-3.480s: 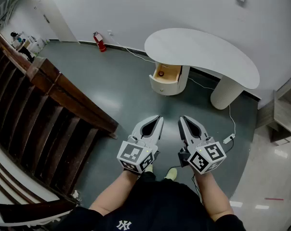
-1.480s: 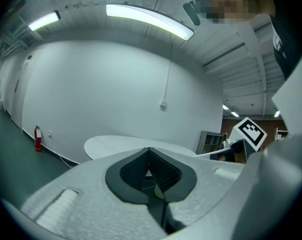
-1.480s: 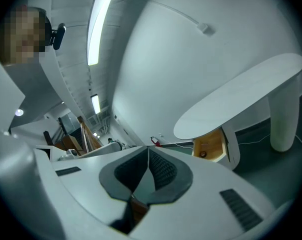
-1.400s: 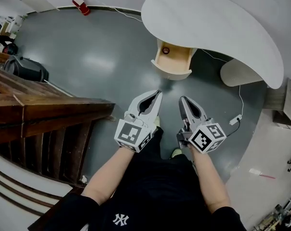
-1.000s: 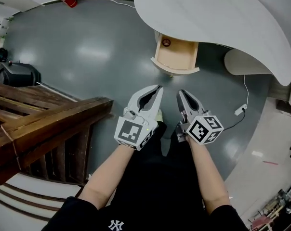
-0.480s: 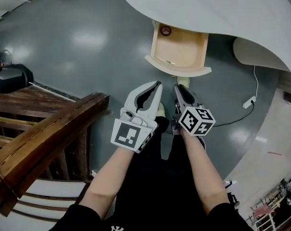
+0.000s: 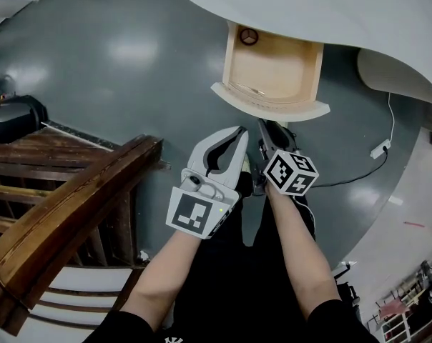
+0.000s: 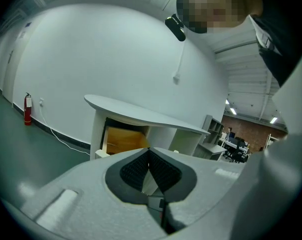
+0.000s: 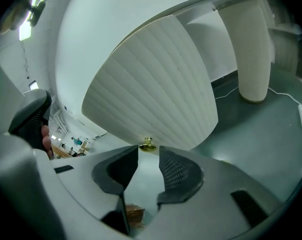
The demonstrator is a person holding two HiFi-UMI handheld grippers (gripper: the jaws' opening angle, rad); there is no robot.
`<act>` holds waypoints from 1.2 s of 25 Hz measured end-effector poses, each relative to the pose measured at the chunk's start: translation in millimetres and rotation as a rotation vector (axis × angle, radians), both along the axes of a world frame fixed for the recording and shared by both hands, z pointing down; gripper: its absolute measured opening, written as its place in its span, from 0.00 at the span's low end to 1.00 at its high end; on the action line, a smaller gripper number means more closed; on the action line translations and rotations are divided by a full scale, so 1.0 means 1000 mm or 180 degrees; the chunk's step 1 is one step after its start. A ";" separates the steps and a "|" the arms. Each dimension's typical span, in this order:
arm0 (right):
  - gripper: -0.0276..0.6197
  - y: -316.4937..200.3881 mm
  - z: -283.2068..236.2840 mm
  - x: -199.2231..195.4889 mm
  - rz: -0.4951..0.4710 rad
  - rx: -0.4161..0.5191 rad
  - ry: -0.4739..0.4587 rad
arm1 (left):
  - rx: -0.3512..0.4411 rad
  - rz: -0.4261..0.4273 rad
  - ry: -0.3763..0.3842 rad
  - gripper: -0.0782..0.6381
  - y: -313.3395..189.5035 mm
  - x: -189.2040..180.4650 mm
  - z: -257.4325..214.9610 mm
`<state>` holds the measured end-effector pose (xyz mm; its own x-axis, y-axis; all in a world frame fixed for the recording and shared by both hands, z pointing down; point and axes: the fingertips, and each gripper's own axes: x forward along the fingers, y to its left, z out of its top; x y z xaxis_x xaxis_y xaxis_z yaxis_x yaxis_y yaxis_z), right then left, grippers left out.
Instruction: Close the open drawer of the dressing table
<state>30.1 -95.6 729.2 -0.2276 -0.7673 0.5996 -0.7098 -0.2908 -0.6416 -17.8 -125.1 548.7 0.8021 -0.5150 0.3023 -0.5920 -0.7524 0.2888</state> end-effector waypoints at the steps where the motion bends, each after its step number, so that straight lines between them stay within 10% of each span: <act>1: 0.26 -0.002 0.001 0.000 0.0007 0.0020 0.0009 | 0.0013 -0.0004 0.0013 0.12 0.000 0.000 0.002; 30: 0.22 -0.121 -0.008 0.050 -0.0248 0.0416 0.0504 | 0.0081 -0.0179 0.0136 0.12 -0.080 0.029 0.016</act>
<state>79.7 -216.8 721.4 -0.2001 -0.8245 0.5292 -0.8219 -0.1528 -0.5488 10.9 -205.2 564.7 0.7836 -0.5668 0.2546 -0.6211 -0.7257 0.2959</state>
